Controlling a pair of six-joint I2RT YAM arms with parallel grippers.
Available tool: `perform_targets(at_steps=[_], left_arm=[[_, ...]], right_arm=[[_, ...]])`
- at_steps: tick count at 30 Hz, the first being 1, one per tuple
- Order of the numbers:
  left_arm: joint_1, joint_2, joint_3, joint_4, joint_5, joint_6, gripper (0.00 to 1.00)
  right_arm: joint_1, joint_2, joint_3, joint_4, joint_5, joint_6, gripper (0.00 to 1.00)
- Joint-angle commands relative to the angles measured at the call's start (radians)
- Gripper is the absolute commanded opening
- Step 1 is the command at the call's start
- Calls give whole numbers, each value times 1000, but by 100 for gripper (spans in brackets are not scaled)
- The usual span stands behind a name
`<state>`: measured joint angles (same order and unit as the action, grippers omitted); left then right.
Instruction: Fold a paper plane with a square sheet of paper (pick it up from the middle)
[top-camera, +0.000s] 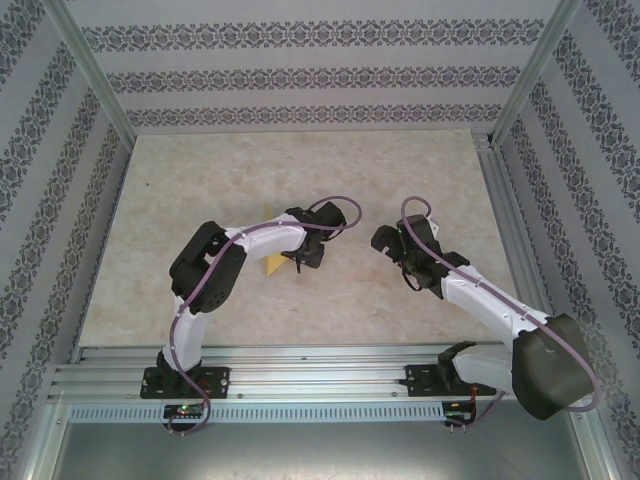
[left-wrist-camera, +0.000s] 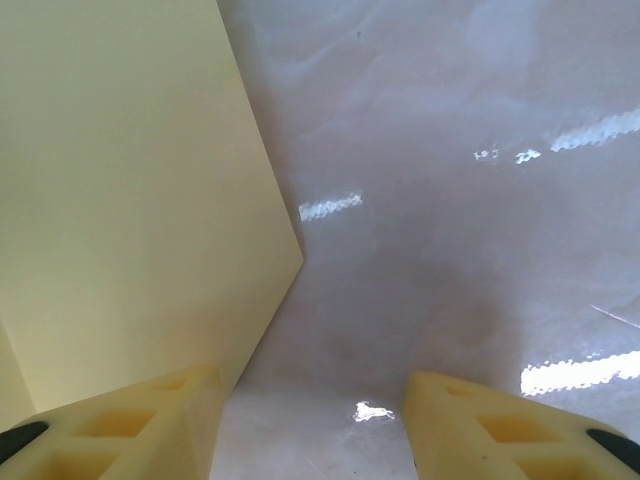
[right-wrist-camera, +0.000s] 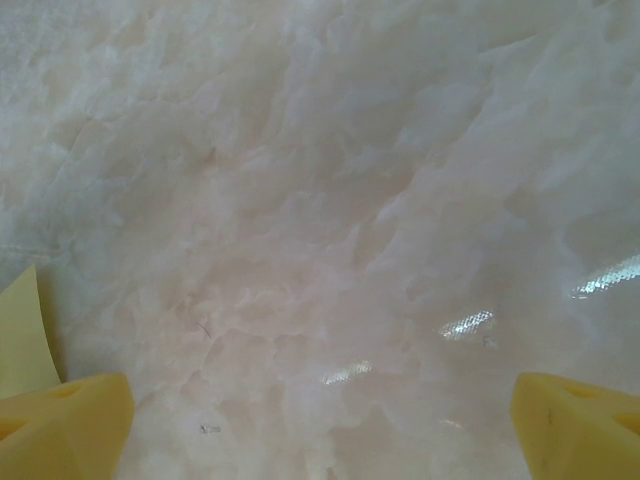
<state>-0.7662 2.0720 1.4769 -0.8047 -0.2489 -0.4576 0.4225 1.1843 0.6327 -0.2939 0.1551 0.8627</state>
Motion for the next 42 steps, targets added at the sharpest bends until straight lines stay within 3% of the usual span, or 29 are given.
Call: perform_targets(at_steps=[1,6,14,19,29,32,35,39,42], left_arm=[[-1,-43,-14,69,119,-12,54],[-1,-159,-13,78,159,-12,57],[37,-351,-79,115,252,-21,64],[144,-468,-183,175,313,-60,71],[407,-581,-426,275,423,-151,75],[453,-593,-462,288,425,-150,81],[486,-594,-483,294,418,-141,86],[512,-595,-513,329,450,-139,93],[515,-598,-529,366,497,-119,96]], right_arm=[[-10,-26,19,-5,-5,-19,97],[-10,-16,22,31,-47,-38,97],[46,106,50,165,-221,-63,95],[139,250,130,263,-336,-39,92],[304,545,310,443,-487,100,78],[341,602,348,451,-495,123,70],[360,643,357,478,-491,165,55],[363,657,342,501,-457,203,22],[350,633,326,478,-440,184,6]])
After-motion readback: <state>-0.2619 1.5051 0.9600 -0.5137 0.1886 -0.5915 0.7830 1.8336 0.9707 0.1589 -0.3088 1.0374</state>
